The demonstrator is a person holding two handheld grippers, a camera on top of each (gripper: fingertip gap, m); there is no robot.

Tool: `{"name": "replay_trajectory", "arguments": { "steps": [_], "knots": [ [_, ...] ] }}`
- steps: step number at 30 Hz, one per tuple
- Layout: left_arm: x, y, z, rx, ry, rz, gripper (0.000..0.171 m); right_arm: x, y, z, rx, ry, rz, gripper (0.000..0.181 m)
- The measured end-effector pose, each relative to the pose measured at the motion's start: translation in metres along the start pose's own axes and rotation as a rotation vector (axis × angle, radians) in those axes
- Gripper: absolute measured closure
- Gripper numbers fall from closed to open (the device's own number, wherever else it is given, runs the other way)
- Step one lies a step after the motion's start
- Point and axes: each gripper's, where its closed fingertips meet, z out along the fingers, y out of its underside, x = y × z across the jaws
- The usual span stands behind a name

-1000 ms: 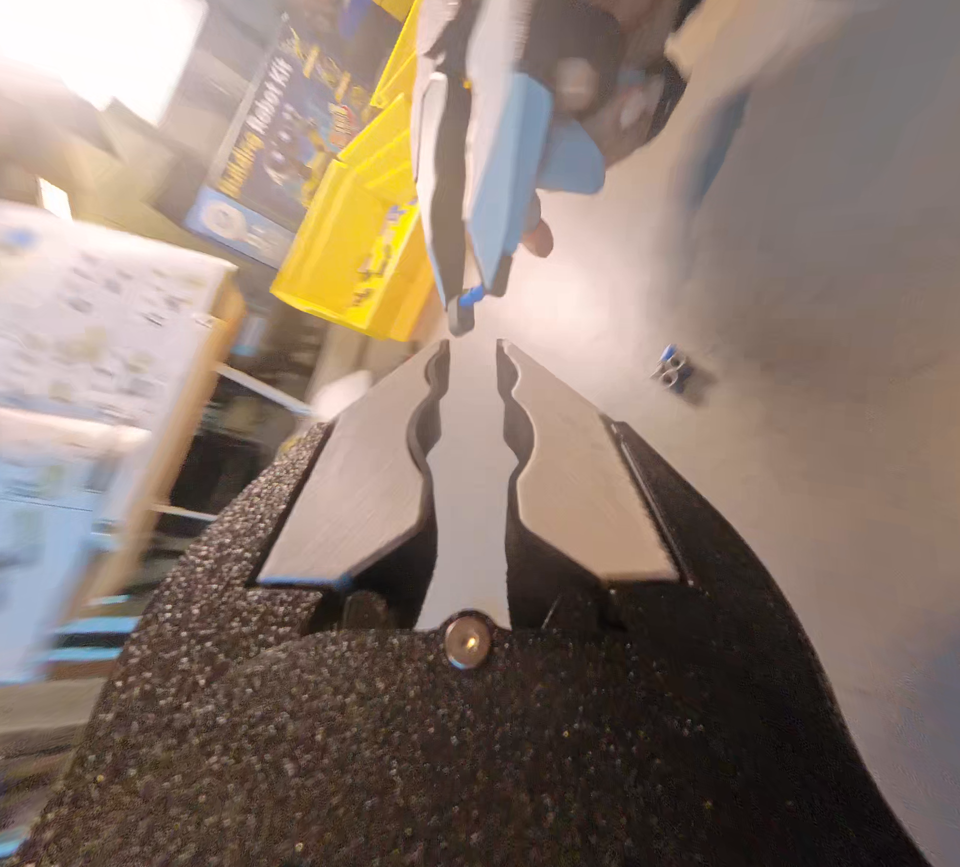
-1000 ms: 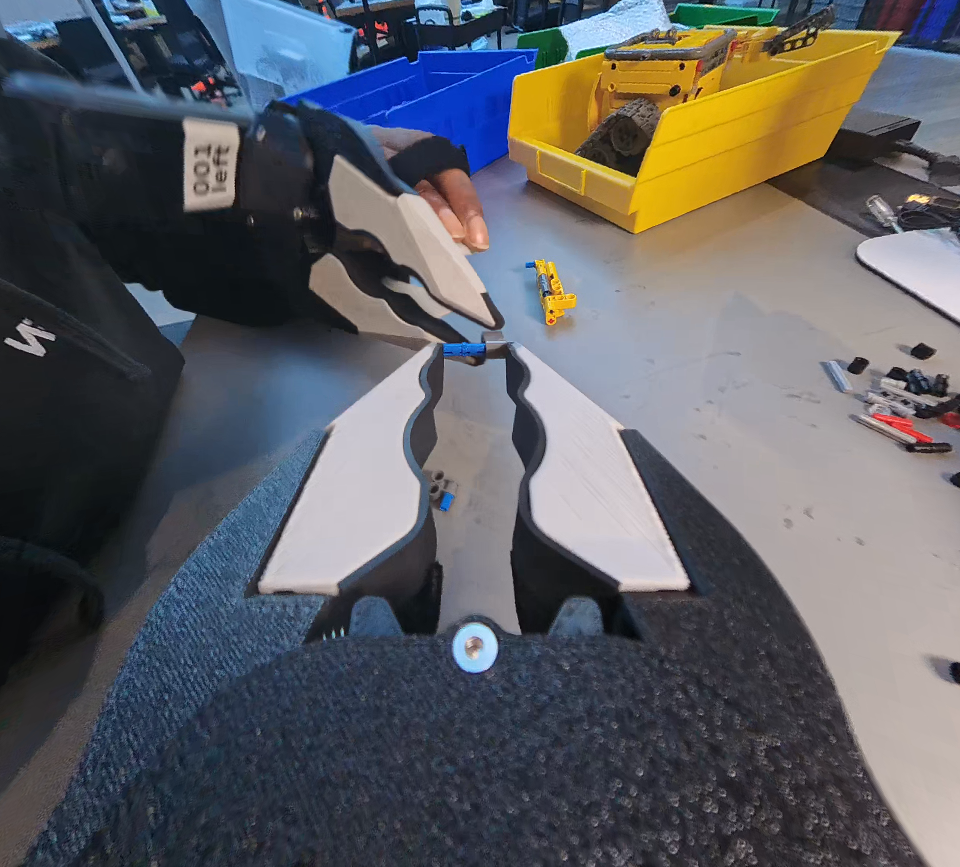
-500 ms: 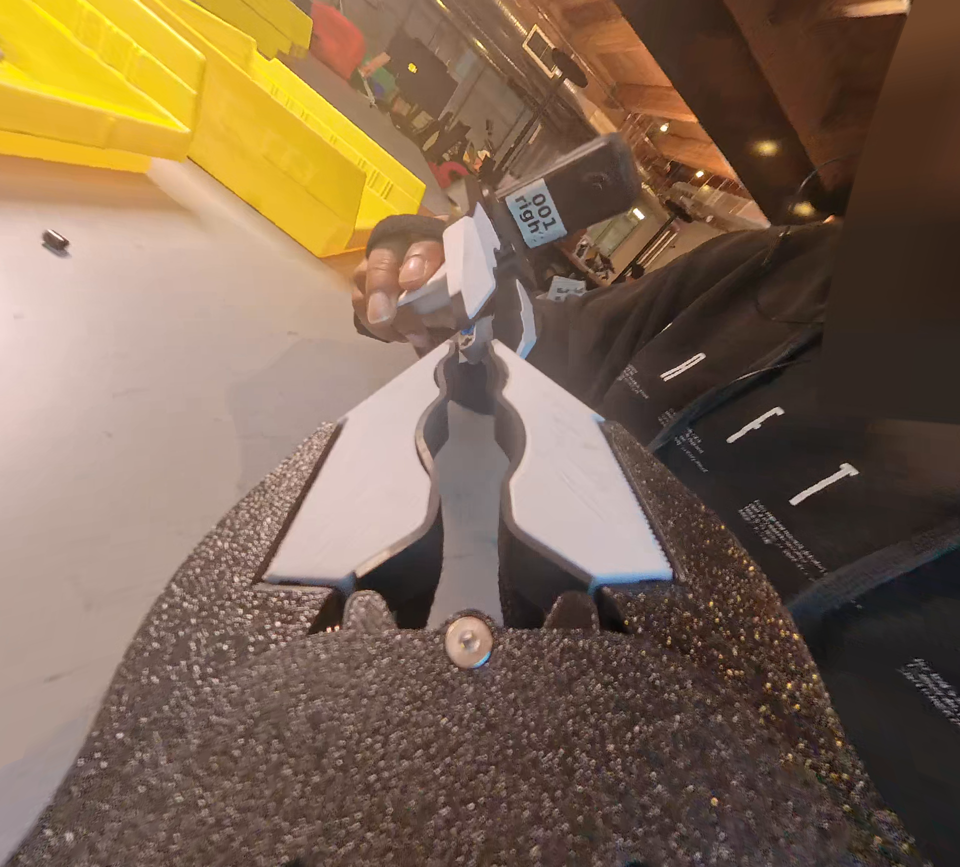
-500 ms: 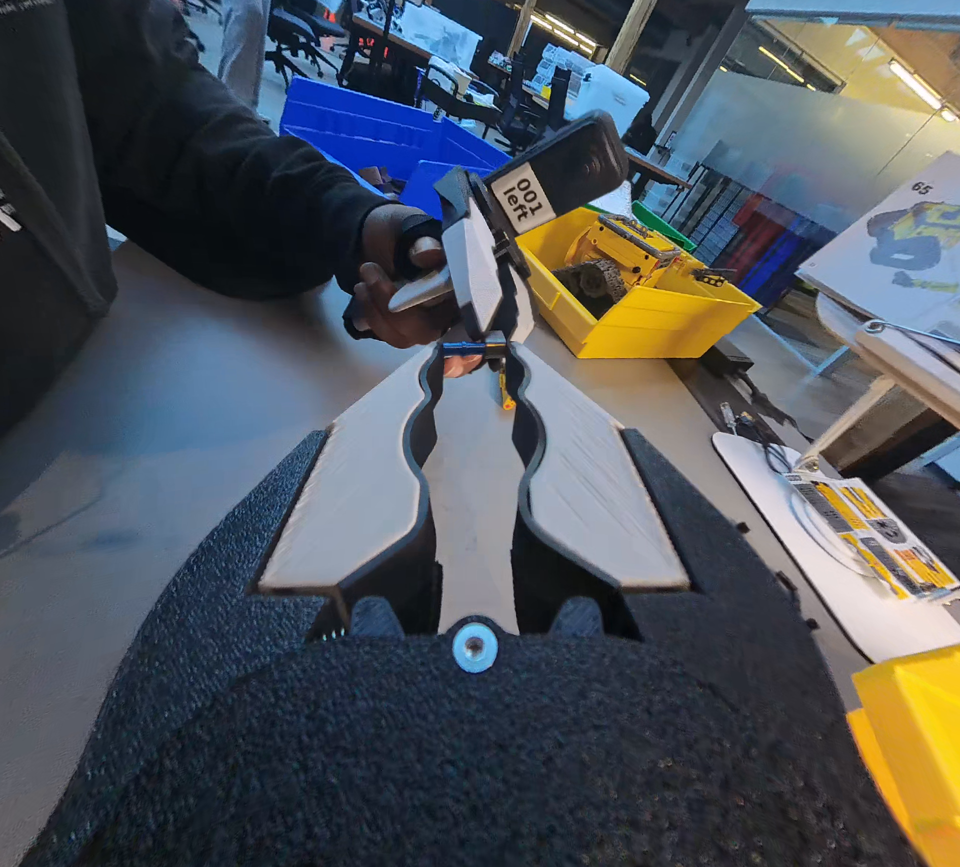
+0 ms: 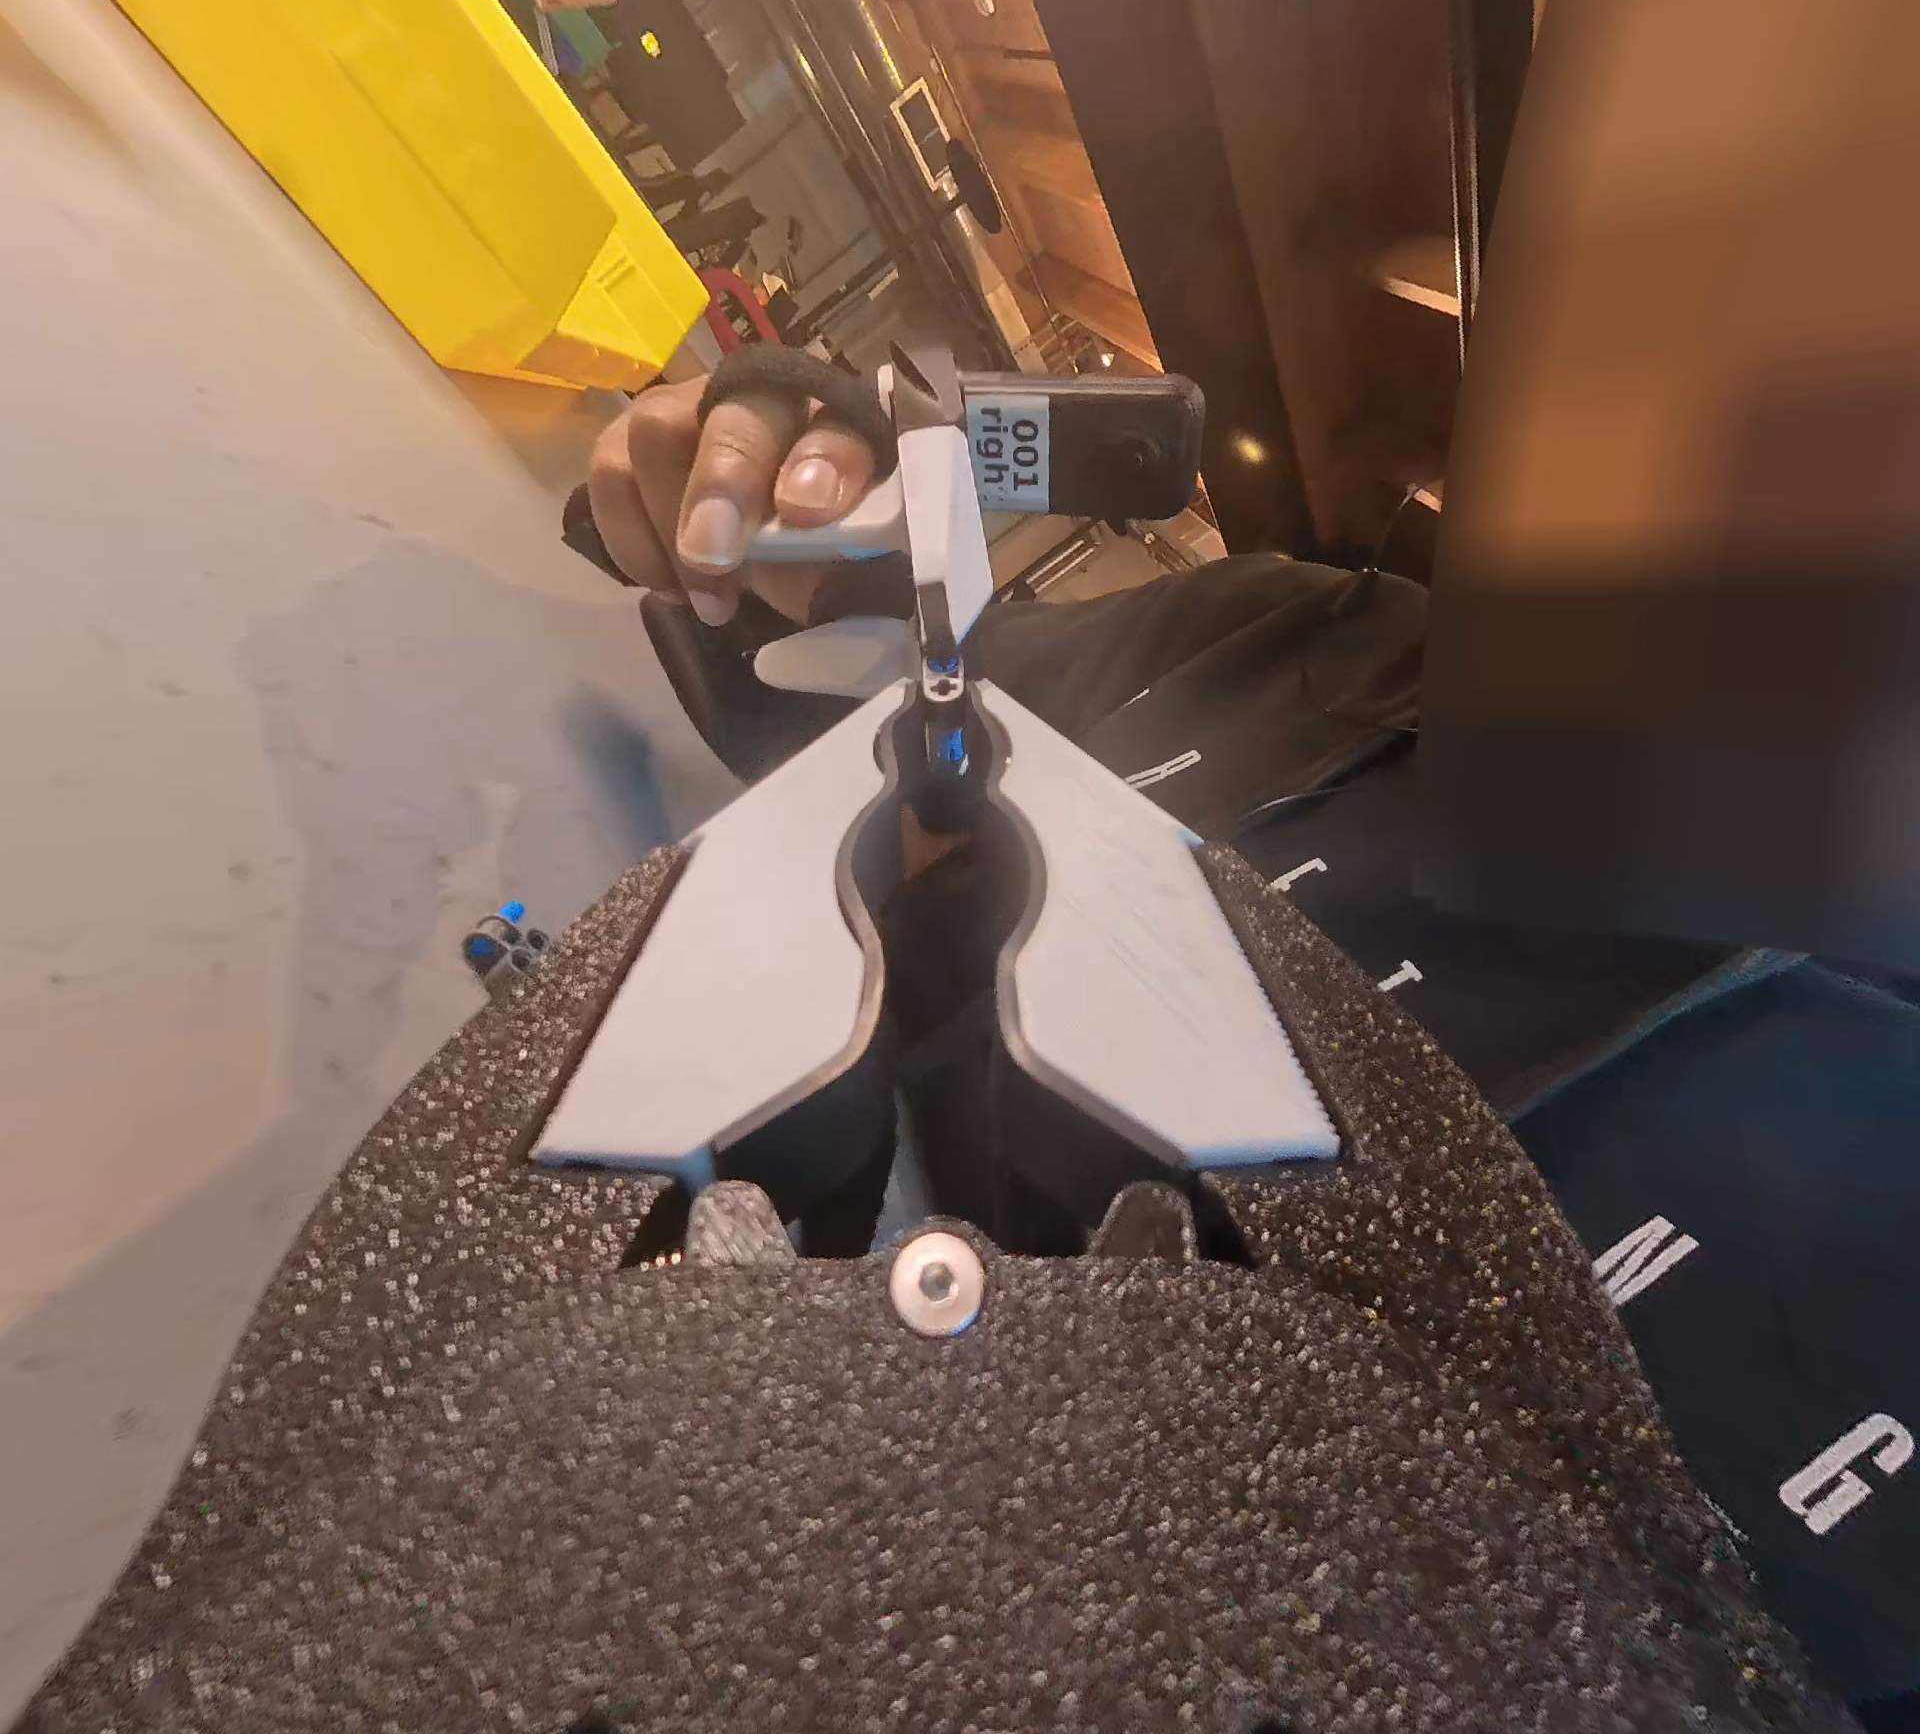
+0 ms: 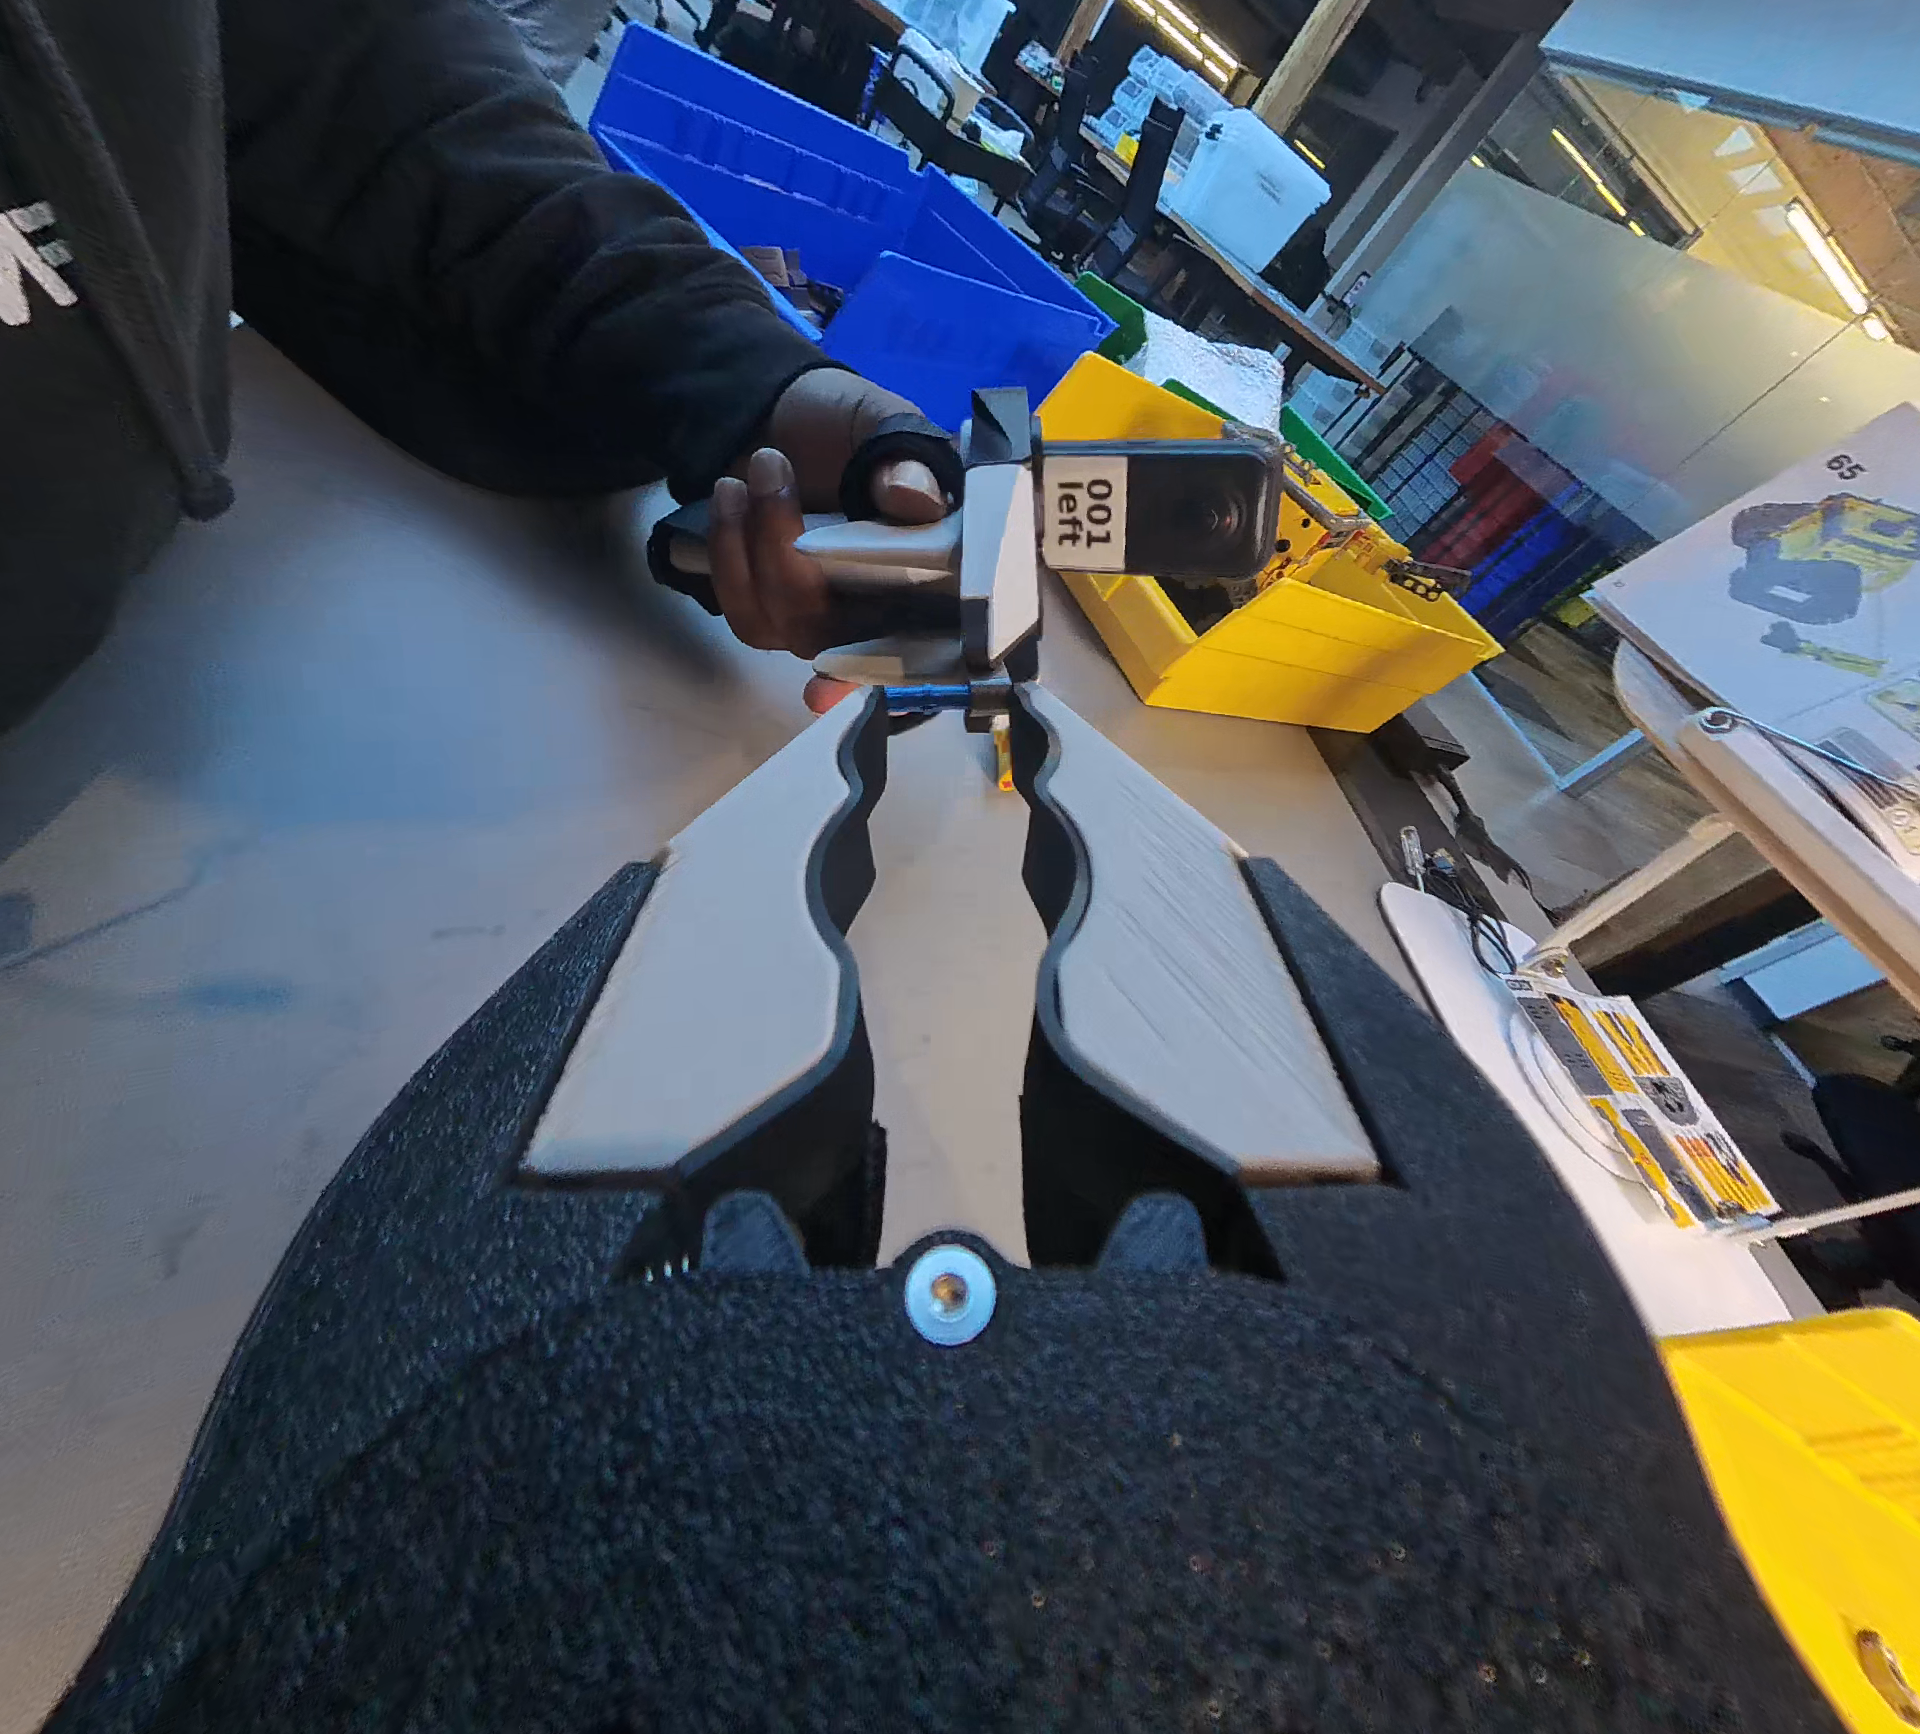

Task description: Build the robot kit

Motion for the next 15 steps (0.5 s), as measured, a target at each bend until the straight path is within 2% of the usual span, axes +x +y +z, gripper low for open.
{"name": "replay_trajectory", "arguments": {
  "steps": [6,15],
  "knots": [
    [0.004,0.009,0.005,-0.043,0.037,-0.030,0.164,-0.009,-0.004,-0.005,-0.006,-0.068,0.006,0.159],
    [0.003,0.012,0.009,-0.042,0.070,-0.073,0.164,-0.013,-0.004,-0.009,-0.012,-0.108,0.054,0.159]
  ]
}}
